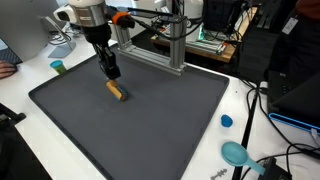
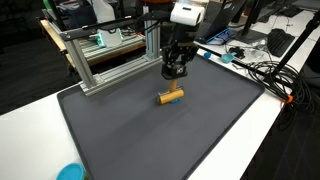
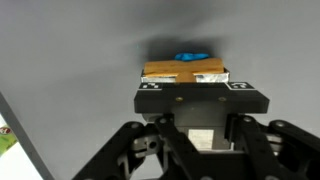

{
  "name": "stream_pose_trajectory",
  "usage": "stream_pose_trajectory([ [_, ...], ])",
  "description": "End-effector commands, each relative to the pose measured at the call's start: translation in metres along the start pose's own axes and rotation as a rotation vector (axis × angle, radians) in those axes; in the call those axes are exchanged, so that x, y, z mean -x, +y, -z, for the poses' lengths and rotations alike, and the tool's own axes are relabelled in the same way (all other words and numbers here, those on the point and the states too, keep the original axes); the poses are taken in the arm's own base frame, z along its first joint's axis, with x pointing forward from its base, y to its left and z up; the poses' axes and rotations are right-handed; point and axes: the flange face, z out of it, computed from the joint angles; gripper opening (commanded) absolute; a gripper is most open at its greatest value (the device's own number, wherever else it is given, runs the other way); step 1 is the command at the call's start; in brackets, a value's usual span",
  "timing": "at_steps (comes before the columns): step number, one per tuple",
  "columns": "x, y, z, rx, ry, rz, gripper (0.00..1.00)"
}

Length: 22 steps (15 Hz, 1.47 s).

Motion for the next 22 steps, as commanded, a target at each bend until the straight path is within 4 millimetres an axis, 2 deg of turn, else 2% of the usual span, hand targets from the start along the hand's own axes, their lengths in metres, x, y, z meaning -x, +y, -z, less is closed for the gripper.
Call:
stream_pose_trajectory([
  [1, 0.016, 0.013, 0.010, 0.020, 0.028, 0.049, 0.22],
  [3, 0.016, 0.017, 0.011, 0.027, 0.055, 0.049, 0.22],
  [5, 0.018, 0.015, 0.002, 0.020, 0.043, 0.059, 0.22],
  [9, 0.029, 0.003, -0.015, -0.039, -0.049, 0.129, 0.22],
  [13, 0.033, 0.002, -0.014, -0.125, -0.113, 0.241, 0.22],
  [17, 0.020, 0.027, 0.018, -0.126, -0.038, 0.180, 0.22],
  [22, 0.023, 0.029, 0.048, -0.131, -0.007, 0.165, 0.22],
])
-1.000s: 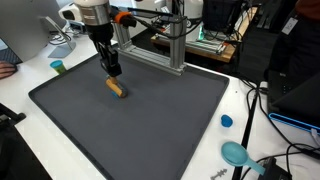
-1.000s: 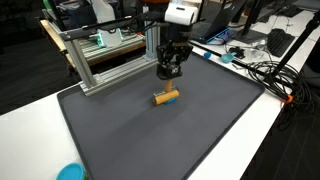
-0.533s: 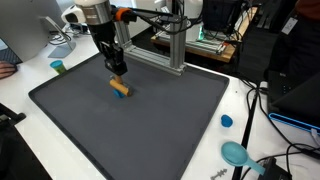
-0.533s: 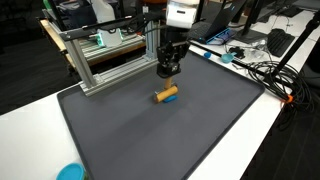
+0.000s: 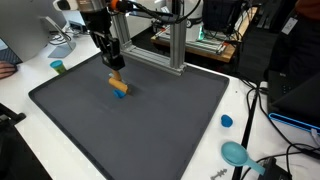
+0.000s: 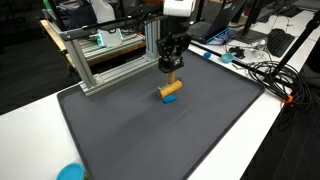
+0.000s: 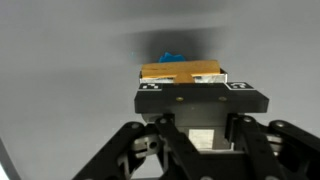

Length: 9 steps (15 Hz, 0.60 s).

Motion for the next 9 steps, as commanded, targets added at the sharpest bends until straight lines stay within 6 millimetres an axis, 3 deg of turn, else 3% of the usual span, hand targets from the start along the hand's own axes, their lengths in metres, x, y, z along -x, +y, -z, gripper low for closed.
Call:
stream_pose_trajectory([
  [1, 0.006, 0.000, 0.029, -0.008, 0.025, -0.009, 0.22],
  [3, 0.006, 0.002, 0.030, 0.014, 0.019, -0.020, 0.22],
  [9, 0.001, 0.009, 0.009, -0.030, 0.047, -0.143, 0.22],
])
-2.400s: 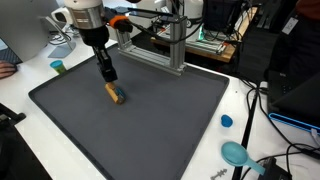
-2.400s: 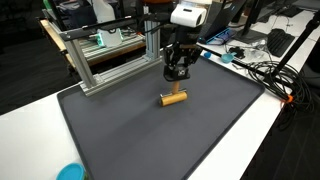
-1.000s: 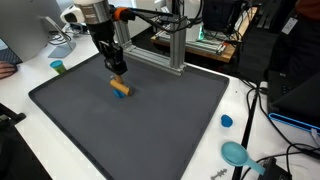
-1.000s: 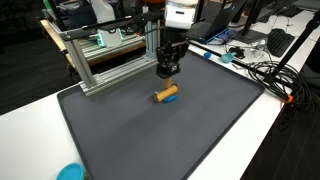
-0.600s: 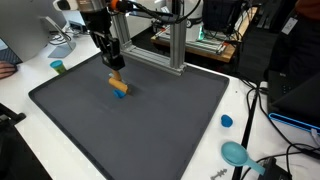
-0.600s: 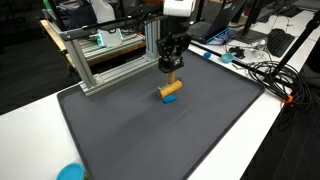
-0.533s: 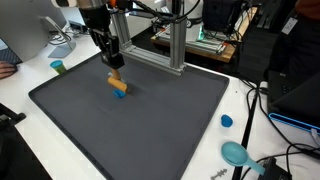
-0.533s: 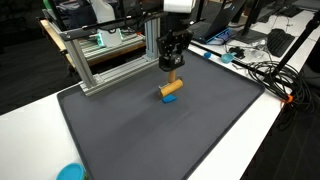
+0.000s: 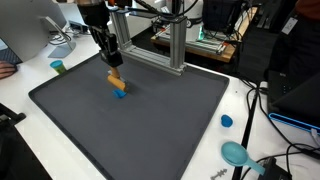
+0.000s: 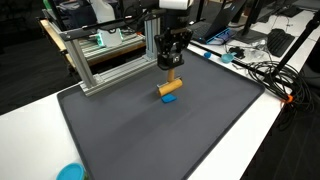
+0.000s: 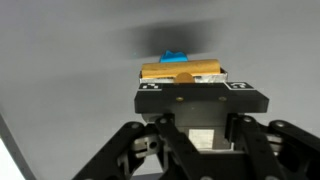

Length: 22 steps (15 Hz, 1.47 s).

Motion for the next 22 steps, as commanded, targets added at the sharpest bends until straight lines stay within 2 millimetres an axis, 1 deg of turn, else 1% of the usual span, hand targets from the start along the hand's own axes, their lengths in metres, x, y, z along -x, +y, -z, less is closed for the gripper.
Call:
stream_pose_trajectory([
  [1, -0.002, 0.005, -0.006, -0.022, 0.040, -0.084, 0.22],
  [5, -0.002, 0.006, -0.026, 0.022, 0.014, -0.132, 0.22],
  [9, -0.007, 0.002, -0.039, -0.004, 0.042, -0.137, 0.22],
  [12, -0.011, 0.000, -0.040, 0.001, 0.073, -0.135, 0.22],
  [16, -0.013, 0.000, -0.047, 0.011, 0.066, -0.144, 0.22],
  [22, -0.018, 0.001, -0.049, 0.001, 0.085, -0.172, 0.22],
])
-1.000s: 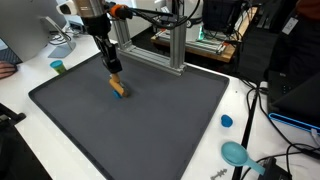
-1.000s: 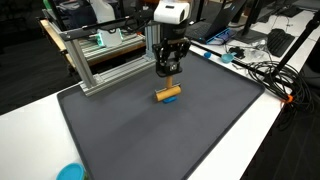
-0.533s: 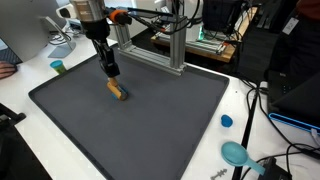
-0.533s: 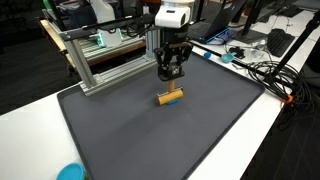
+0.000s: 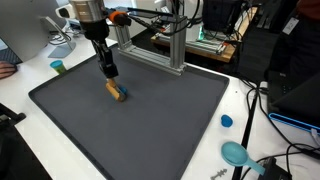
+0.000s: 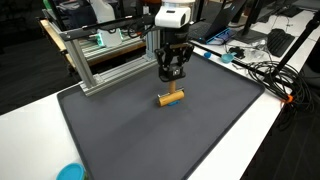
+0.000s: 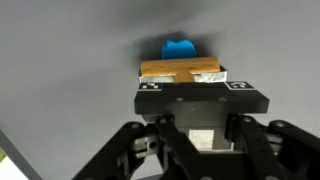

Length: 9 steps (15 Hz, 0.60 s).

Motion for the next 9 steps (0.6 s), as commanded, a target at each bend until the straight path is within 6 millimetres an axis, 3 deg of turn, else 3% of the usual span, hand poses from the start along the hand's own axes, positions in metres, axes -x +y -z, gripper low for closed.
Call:
stream_pose_trajectory([
  [1, -0.0058, -0.0036, -0.0108, 0.007, 0.015, -0.027, 0.22],
  [9, -0.0113, -0.0027, -0.0163, 0.010, 0.006, -0.059, 0.22],
])
